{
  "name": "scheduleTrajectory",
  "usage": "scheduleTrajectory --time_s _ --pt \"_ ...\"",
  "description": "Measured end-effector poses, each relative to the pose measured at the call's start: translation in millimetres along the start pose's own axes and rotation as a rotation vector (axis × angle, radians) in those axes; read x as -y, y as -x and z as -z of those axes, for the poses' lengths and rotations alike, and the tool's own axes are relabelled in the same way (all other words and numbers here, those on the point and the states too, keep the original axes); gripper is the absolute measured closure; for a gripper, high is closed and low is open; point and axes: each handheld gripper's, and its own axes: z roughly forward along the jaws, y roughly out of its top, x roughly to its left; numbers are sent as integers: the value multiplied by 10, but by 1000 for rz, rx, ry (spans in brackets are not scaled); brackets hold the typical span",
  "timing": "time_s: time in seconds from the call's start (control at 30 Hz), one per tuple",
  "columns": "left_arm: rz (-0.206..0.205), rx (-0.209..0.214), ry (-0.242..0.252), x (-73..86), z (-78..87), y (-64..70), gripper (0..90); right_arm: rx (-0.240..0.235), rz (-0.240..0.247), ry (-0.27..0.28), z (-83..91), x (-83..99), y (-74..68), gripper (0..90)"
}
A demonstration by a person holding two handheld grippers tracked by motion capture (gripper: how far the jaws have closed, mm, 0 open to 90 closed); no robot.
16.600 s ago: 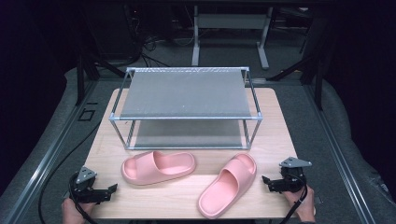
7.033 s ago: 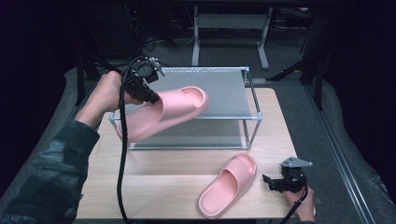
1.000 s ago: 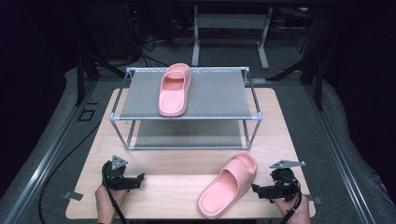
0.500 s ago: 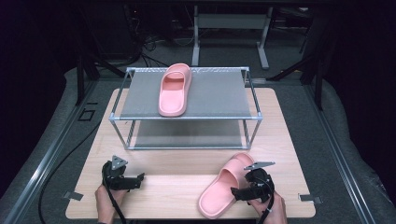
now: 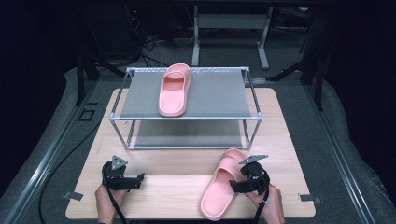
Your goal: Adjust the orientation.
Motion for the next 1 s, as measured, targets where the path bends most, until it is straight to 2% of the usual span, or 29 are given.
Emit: scheduleTrajectory --time_s 0.07,0.1,0.2,0.3,0.4,0.83,0.93,1.0 --pt "1 -2 2 1 -2 1 0 -13 17 -3 -12 -28 5 272" --pt "1 -2 2 1 -2 1 0 -4 25 -12 -13 -39 3 287" --pt "1 -1 0 0 0 1 0 -41 45 -12 -30 -77 20 340" --pt "2 -2 0 1 1 2 0 -50 72 -17 -33 -106 37 385" --pt "2 -2 0 1 1 2 0 -62 85 -25 -27 -134 56 460" --pt "2 -2 0 1 0 2 0 -42 144 -67 -2 -208 119 655" --pt "2 -2 1 1 0 2 0 -26 178 -86 -1 -242 142 698" --pt "2 -2 1 1 0 2 0 -35 198 -92 -6 -261 157 712"
